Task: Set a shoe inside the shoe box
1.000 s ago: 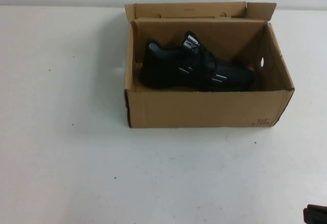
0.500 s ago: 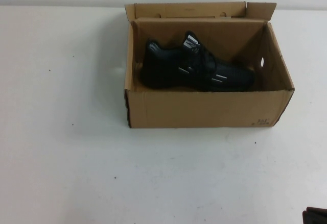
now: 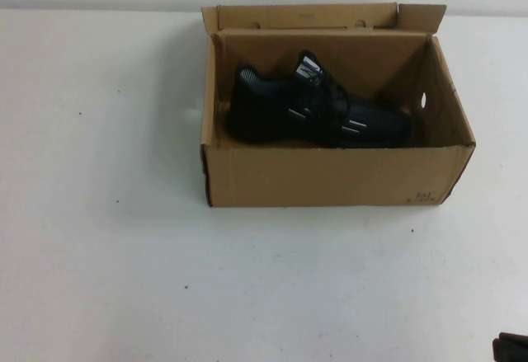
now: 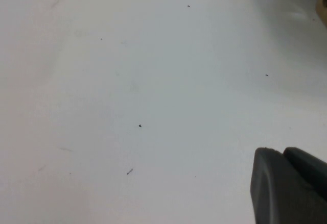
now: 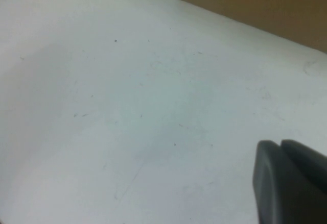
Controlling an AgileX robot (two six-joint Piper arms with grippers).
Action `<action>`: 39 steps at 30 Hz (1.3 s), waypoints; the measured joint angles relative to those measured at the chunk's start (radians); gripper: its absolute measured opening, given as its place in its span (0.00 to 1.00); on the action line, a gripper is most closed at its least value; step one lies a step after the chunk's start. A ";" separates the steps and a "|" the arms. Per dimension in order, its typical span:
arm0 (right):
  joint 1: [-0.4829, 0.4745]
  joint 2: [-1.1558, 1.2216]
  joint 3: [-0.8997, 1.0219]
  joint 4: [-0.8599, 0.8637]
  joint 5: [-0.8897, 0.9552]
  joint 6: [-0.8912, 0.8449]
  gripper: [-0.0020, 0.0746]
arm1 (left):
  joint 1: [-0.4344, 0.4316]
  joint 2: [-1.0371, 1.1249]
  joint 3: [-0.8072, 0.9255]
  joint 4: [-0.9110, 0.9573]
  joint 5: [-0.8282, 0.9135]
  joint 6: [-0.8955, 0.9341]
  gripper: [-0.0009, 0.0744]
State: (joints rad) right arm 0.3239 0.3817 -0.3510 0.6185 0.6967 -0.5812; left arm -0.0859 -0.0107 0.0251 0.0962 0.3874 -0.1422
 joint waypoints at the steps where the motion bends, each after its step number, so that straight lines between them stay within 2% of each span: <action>1: 0.000 -0.012 0.000 -0.014 -0.009 0.000 0.01 | 0.000 0.000 0.000 0.000 0.000 0.000 0.01; 6: -0.004 -0.120 0.002 -0.174 -0.070 0.043 0.00 | 0.000 0.000 0.000 0.000 0.000 0.000 0.01; 13: -0.086 -0.300 0.128 -0.424 -0.324 0.373 0.00 | 0.000 0.000 0.000 0.001 0.002 0.000 0.01; 17: -0.161 -0.371 0.247 -0.460 -0.415 0.485 0.00 | 0.000 0.000 0.000 0.002 0.002 0.000 0.01; 21: -0.215 -0.389 0.357 -0.463 -0.439 0.509 0.00 | 0.000 0.000 0.000 0.002 0.002 0.000 0.01; 24: -0.236 -0.390 0.375 -0.484 -0.357 0.513 0.00 | 0.000 0.000 0.000 0.002 0.002 0.000 0.01; 39: -0.240 -0.390 0.379 -0.505 -0.329 0.513 0.00 | 0.000 0.000 0.000 0.003 0.004 0.000 0.01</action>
State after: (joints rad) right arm 0.0841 -0.0079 0.0276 0.1136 0.3673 -0.0678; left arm -0.0859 -0.0107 0.0251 0.0991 0.3910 -0.1422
